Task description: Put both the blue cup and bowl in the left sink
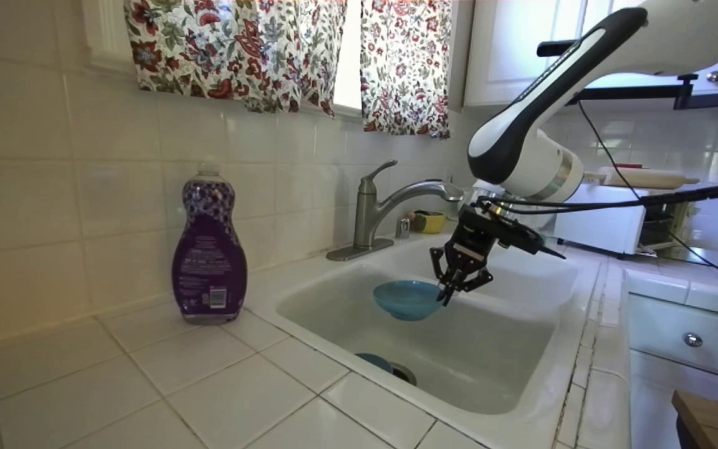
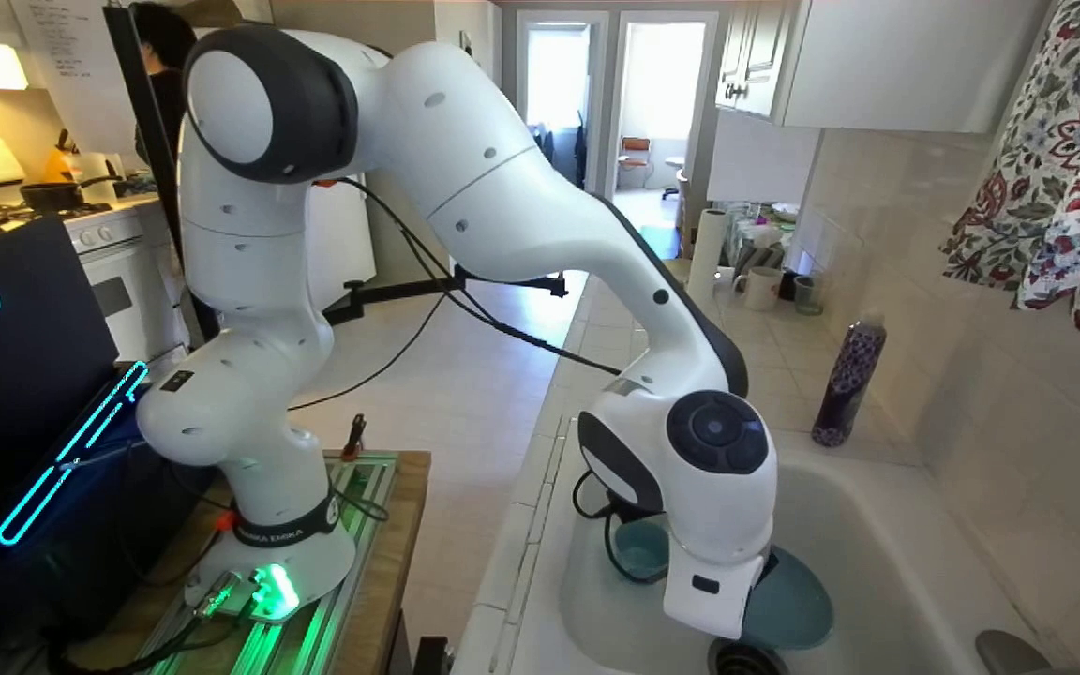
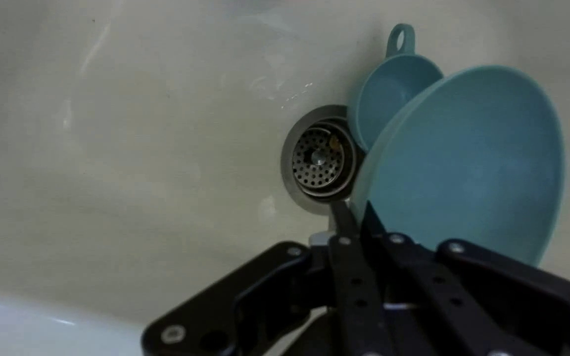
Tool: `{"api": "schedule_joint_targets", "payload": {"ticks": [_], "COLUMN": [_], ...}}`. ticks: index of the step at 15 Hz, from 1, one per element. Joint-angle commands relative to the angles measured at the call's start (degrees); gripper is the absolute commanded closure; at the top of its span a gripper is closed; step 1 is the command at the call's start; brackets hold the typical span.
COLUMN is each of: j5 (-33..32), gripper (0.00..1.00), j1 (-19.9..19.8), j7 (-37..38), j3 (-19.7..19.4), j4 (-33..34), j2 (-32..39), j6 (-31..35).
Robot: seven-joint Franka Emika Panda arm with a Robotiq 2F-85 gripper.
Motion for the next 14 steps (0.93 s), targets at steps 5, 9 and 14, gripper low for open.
{"api": "schedule_joint_targets", "payload": {"ticks": [5,9,14], "j5": [-1.6,-1.5,-0.1], "gripper": [0.99,0.99,0.99], "j1": [2.7,3.6,3.2], "j7": [15.8,20.4,22.1], "j3": [-0.9,-0.9,0.1], "j4": [-2.7,-3.9,-4.9], "j2": [3.7,5.0,6.9], "j6": [5.0,6.7,9.5]}}
